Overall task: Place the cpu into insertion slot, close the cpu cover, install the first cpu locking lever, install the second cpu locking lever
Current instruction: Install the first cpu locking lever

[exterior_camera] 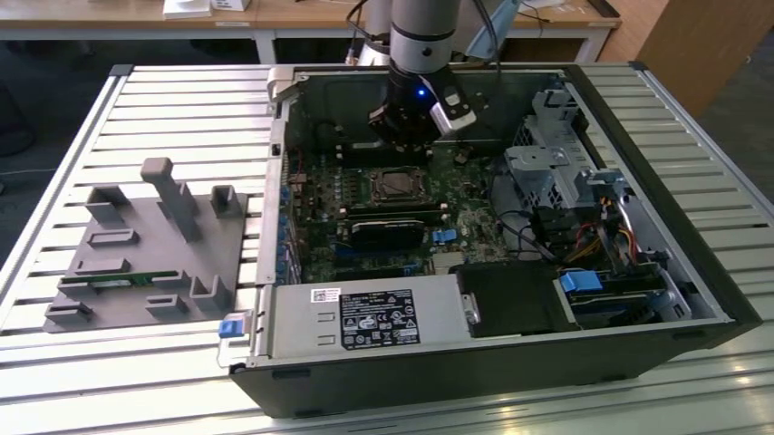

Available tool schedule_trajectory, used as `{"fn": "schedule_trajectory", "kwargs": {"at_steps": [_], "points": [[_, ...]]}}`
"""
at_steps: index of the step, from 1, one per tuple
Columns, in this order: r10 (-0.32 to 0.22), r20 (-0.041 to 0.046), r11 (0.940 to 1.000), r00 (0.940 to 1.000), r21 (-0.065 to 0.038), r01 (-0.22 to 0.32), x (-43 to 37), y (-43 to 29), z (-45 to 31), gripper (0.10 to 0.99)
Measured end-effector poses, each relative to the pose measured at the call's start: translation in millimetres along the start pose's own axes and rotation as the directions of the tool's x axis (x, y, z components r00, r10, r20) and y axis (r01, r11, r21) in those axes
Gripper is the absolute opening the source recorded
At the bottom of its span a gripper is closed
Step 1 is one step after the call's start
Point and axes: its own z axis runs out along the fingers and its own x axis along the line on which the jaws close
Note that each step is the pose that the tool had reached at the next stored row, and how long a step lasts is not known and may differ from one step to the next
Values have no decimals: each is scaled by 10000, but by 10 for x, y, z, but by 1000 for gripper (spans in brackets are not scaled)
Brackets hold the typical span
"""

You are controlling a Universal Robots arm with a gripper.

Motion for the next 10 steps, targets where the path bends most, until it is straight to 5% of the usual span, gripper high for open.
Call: {"fn": "schedule_trajectory", "kwargs": {"at_steps": [10], "points": [[0, -1, 10000, 10000, 1, 0, -2, -33, 0, 118]]}}
